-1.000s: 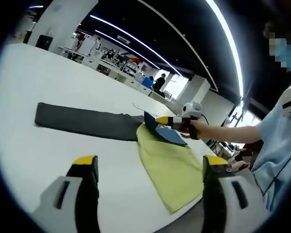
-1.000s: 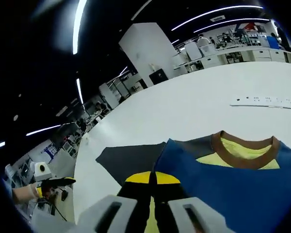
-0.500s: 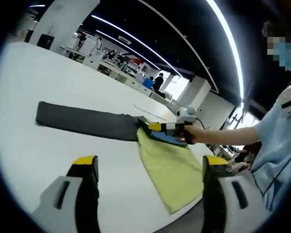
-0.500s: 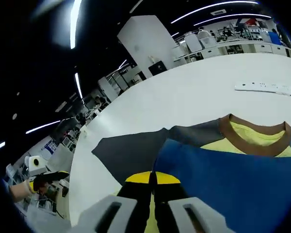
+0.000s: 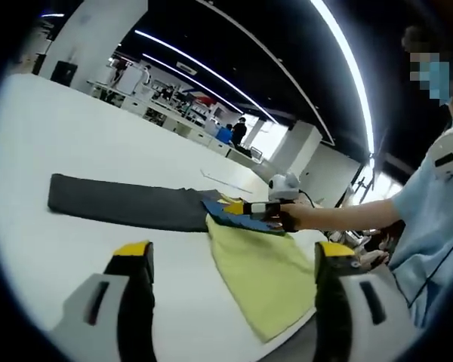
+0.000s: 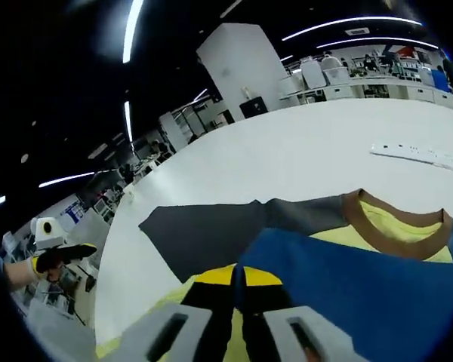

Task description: Fold the garment on the visible template until the final outline fits inside the template.

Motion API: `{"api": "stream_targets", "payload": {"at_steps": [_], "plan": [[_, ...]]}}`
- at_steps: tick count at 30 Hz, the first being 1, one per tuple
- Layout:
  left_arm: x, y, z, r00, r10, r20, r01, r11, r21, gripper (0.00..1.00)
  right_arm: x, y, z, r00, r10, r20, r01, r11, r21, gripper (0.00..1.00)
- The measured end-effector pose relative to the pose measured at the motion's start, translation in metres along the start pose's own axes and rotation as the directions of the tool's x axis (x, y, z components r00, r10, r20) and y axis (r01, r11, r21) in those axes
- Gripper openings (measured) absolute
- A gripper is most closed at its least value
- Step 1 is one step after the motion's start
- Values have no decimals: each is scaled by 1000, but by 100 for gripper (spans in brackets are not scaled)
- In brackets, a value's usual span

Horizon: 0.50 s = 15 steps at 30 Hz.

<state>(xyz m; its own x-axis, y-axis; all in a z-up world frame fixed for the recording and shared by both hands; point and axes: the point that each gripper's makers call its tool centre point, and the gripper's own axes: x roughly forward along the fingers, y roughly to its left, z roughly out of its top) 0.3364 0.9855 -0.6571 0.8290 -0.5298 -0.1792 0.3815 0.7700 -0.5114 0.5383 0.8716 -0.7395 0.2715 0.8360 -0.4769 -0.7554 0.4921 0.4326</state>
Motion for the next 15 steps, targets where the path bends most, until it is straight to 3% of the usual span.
{"api": "stream_targets", "payload": {"at_steps": [4, 10, 15], "plan": [[6, 1, 2, 1000, -6, 8, 6, 1000, 5, 90, -12, -7, 3, 1000, -18, 18, 17, 1000, 7, 8], [14, -1, 7, 1000, -20, 19, 20, 1000, 5, 94, -32, -10, 5, 999, -5, 38, 8, 998, -61, 35], [19, -5, 12, 999, -44, 15, 44, 999, 11, 93, -50, -16, 4, 999, -10, 42, 13, 998, -67, 54]]}}
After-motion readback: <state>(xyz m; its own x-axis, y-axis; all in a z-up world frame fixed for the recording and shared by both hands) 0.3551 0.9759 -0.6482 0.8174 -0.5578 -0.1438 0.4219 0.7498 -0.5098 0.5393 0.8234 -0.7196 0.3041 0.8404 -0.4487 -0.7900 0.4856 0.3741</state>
